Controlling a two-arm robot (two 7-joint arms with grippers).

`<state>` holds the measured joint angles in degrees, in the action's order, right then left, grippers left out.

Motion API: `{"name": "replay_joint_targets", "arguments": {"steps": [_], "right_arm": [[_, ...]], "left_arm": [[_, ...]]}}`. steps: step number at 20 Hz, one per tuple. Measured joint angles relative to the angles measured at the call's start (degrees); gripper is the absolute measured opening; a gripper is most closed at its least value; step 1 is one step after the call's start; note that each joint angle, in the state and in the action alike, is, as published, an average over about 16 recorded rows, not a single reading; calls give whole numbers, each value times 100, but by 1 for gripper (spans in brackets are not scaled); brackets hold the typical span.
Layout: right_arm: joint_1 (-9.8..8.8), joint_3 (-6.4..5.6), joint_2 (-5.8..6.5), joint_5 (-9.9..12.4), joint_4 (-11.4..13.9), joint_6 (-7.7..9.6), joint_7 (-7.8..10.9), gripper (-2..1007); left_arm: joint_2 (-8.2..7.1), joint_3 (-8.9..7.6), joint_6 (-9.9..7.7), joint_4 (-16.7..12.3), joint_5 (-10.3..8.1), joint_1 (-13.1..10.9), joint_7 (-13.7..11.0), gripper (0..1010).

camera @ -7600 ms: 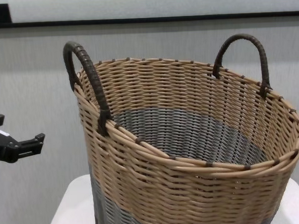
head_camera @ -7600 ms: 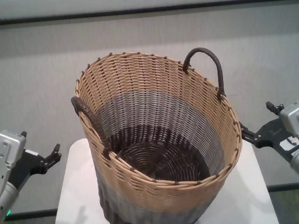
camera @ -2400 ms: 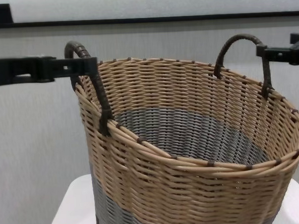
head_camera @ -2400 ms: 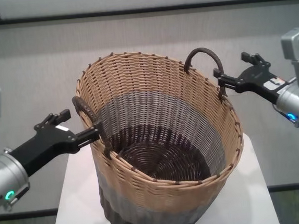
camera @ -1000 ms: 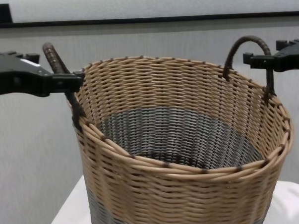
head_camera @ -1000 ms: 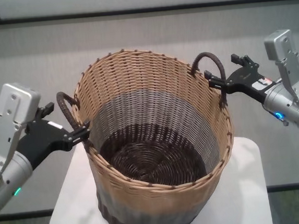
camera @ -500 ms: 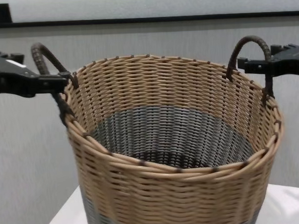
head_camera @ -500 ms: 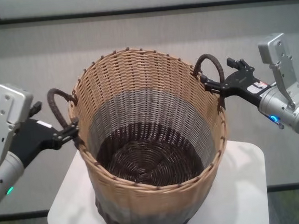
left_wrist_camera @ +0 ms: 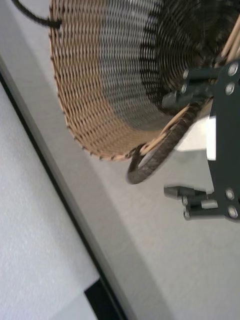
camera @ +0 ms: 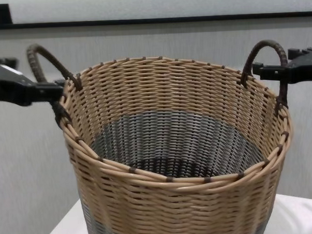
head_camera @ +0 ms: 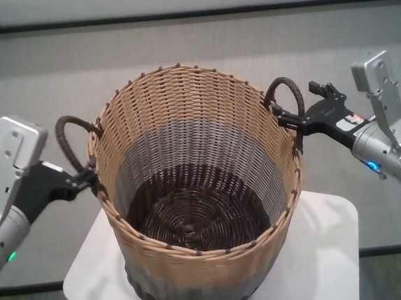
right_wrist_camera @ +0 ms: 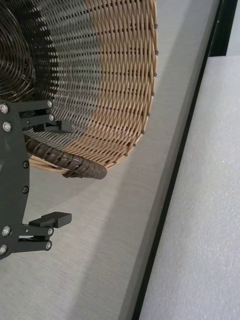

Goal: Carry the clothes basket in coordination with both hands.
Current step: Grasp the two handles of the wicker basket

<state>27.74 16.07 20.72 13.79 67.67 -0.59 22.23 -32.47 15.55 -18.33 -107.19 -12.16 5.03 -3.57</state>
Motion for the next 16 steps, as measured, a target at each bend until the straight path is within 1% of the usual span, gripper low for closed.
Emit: {"name": "replay_joint_targets", "arguments": {"steps": [3, 6, 10, 13, 16], "right_arm": [[-66, -38, 8, -23, 93, 30, -36, 1005], [-114, -73, 12, -46, 163, 56, -64, 1005], [-154, -112, 9, -72, 230, 91, -95, 1005], [-173, -133, 5, -87, 265, 108, -107, 1005], [-183, -147, 1, -99, 282, 117, -113, 1005]], "left_arm": [[83, -29, 54, 34, -114, -3, -154, 1000], [184, -72, 129, 73, -272, -13, -311, 1000], [309, -134, 210, 113, -434, -32, -455, 1000], [375, -170, 234, 134, -480, -49, -499, 1000], [412, -194, 231, 142, -458, -66, -485, 1000]]}}
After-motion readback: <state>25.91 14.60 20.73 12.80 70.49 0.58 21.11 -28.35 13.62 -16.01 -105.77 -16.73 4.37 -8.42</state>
